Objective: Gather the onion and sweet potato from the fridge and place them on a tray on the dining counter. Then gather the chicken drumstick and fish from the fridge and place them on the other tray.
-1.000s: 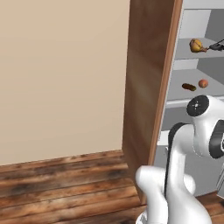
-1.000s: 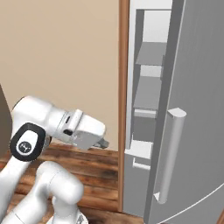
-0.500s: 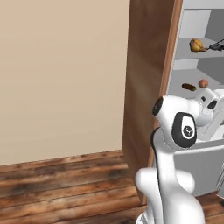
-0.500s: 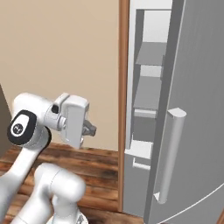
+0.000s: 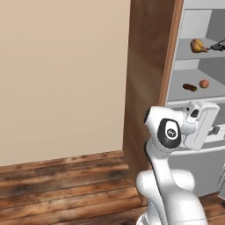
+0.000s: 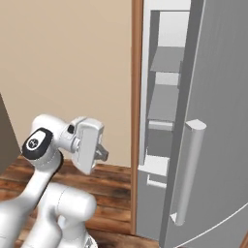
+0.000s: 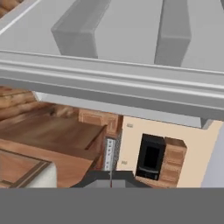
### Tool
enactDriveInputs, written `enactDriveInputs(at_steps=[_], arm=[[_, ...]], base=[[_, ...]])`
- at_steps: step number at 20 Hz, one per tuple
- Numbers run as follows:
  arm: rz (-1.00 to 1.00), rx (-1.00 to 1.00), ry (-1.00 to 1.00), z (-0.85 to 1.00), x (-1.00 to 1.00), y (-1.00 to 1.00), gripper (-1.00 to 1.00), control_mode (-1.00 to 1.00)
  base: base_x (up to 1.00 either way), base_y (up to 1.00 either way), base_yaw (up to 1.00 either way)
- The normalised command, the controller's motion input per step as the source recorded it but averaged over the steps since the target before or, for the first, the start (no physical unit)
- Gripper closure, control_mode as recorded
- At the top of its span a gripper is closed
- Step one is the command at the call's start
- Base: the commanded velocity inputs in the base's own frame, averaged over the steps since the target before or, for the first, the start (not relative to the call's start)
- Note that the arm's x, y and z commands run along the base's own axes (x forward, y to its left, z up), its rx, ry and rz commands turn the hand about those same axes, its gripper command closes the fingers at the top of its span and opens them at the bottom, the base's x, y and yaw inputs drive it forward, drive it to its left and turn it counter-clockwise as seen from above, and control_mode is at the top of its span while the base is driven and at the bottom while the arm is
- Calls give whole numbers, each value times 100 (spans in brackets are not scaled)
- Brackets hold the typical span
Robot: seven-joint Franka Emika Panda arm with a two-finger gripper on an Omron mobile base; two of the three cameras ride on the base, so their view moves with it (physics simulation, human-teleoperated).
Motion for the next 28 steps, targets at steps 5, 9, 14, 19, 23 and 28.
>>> enactDriveInputs(at_steps=[5,9,14,19,23,28], arm=[[0,-1,0,-48,0,-30,100,-100],[1,-1,0,-41,0,-52,100,-100],[4,-4,0,-23,14,-37,100,-100],[8,-3,0,-6,36,-22,100,-100],[4,-1,0,-8,40,-3,100,-100],[0,0,0,-16,42,-1,100,-100]], base=[[0,0,0],[0,0,0],[0,0,0],[0,0,0],[0,0,0],[0,0,0]])
